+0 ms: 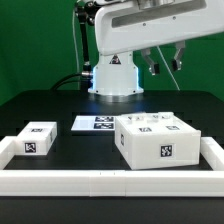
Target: Assemble cabinet
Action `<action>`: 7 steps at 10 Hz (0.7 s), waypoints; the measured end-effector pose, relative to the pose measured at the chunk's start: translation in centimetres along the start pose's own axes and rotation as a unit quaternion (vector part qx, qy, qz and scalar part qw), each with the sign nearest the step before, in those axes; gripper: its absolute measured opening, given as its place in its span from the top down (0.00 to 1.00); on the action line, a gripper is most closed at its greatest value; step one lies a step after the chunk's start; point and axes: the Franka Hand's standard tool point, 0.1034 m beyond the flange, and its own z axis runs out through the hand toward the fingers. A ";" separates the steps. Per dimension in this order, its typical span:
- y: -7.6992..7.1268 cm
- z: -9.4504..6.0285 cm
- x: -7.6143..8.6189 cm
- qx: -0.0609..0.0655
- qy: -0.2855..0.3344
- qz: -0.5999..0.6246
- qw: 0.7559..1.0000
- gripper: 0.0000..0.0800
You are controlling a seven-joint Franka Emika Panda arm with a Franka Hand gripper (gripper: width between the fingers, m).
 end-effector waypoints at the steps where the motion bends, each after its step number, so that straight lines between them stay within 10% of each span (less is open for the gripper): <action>1: 0.0 0.1 -0.1 0.000 -0.001 0.000 1.000 0.78; 4: 0.1 0.1 -0.2 -0.001 0.000 -0.001 1.000 0.73; 7: 1.5 1.5 -2.7 -0.015 0.025 -0.009 1.000 0.30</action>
Offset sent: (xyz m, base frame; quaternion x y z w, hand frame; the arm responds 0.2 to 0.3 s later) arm 0.0000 0.0000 0.0000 0.0000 0.0000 0.0000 1.0000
